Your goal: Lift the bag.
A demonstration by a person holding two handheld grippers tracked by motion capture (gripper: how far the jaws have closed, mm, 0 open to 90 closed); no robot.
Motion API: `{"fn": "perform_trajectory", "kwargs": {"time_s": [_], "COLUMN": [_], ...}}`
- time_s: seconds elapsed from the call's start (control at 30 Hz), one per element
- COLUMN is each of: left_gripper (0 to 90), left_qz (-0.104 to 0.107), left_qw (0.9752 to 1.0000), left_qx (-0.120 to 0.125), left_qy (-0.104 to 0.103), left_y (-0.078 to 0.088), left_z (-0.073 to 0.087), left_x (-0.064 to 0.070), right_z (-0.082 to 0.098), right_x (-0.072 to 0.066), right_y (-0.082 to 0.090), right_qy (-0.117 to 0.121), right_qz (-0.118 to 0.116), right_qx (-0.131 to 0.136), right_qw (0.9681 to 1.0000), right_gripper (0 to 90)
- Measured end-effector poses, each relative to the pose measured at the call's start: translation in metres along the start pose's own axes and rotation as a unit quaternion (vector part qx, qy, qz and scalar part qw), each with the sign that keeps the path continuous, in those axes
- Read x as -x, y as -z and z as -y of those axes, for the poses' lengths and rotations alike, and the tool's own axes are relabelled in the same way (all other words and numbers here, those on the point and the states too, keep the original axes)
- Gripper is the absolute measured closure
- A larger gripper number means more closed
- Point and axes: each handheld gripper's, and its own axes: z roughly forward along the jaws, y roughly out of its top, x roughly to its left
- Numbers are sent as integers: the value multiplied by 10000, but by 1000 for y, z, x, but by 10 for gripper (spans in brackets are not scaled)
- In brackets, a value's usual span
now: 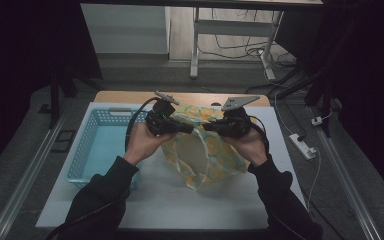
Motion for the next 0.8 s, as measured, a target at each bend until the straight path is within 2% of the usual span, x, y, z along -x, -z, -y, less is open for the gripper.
{"fn": "perform_trajectory", "kwargs": {"time_s": [0.2,0.4,0.8], "left_gripper": [896,896,896], "left_qz": [46,-11,-155], "left_qw": [9998,9994,9967], "left_qx": [193,317,728], "left_qy": [26,-101,-314], "left_y": [16,29,62], "left_z": [-12,-27,-58], "left_x": [0,5,17], "right_z": [-11,-25,-59], "right_x": [-1,-4,-6], "right_y": [6,11,32], "right_qy": [9,62,181], "right_qz": [-86,-118,-63], "right_qx": [93,178,399], "right_qw": [9999,9998,9990], "right_gripper": [900,900,900]}}
